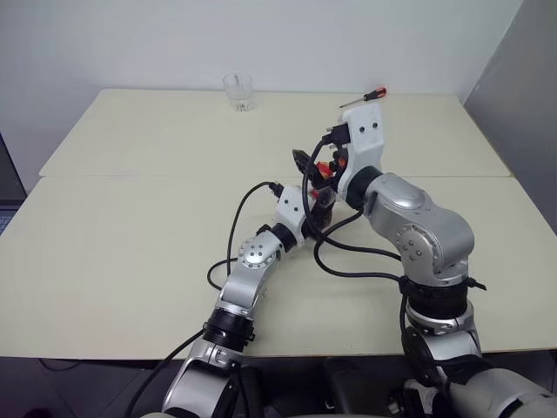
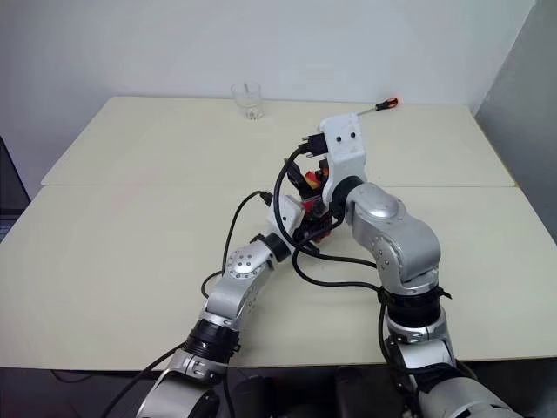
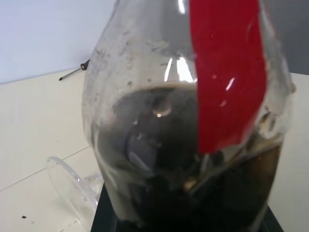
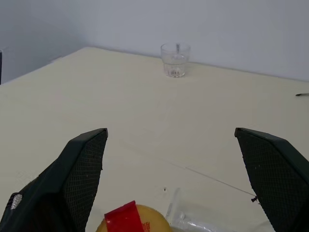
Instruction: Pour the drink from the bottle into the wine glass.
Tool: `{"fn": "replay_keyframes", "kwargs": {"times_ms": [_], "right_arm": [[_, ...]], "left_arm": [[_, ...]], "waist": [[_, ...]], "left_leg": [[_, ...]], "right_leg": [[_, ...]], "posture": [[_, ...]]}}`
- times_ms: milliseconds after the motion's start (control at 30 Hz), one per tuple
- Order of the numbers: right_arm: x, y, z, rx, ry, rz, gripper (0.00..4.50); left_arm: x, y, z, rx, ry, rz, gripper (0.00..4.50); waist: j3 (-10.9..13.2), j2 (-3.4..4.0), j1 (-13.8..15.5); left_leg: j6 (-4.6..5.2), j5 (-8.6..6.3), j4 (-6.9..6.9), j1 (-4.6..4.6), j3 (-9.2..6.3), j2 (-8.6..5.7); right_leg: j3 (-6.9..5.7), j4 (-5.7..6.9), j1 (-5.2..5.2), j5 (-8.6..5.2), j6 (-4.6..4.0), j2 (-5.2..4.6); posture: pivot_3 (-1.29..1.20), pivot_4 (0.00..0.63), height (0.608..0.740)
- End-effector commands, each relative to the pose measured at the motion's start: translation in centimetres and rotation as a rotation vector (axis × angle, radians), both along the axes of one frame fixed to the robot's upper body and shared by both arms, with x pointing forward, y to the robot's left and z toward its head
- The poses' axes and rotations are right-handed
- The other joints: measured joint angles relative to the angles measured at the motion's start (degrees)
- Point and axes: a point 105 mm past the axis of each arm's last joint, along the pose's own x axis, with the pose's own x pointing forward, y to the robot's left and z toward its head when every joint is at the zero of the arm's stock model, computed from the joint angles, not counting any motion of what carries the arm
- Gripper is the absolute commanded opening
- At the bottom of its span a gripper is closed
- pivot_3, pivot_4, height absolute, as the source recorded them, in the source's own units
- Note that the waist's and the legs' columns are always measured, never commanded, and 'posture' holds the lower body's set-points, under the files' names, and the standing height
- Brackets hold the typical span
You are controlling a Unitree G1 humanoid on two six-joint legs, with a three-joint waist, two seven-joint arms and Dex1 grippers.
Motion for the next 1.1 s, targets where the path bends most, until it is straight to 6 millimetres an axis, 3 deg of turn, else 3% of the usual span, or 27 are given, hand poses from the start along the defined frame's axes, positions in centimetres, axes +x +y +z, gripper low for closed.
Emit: {"fn": "replay_keyframes", "kwargs": {"times_ms": [33, 467, 767, 1100], "right_arm": [[0.2, -1.4, 1.4, 0.048, -0.049, -0.042, 4.5], [-0.2, -2.5, 0.4, 0.026, -0.028, -0.06, 4.5], [-1.0, -4.4, -0.4, 0.044, -0.008, -0.097, 4.5], [-3.2, -6.2, -0.7, 0.051, -0.024, -0.05, 4.5]], "left_arm": [[-0.3, -0.3, 2.2, -0.036, -0.081, -0.008, 0.9], [-0.3, -0.4, 2.1, -0.037, -0.078, -0.015, 0.9], [-0.2, -0.1, 2.2, -0.036, -0.081, -0.005, 0.9], [-0.3, 0.0, 2.2, -0.041, -0.083, -0.004, 0.9]], "waist": [[0.0, 0.0, 0.0], [0.0, 0.0, 0.0], [0.0, 0.0, 0.0], [0.0, 0.0, -0.1]], "left_leg": [[0.0, 0.0, 0.0, -0.01, 0.0, 0.0], [0.0, 0.0, -0.01, -0.01, 0.0, 0.0], [0.0, 0.0, -0.01, -0.01, -0.01, 0.0], [0.0, 0.0, -0.01, -0.02, -0.02, 0.0]], "right_leg": [[0.0, -0.01, 0.0, 0.0, 0.0, 0.0], [0.0, -0.02, -0.01, 0.0, 0.0, 0.0], [0.0, -0.01, -0.01, 0.0, 0.0, 0.0], [0.0, -0.03, 0.0, -0.01, 0.01, 0.0]], "posture": [[0.0, 0.15, 0.74], [0.0, 0.15, 0.74], [0.0, 0.15, 0.74], [0.0, 0.15, 0.74]]}}
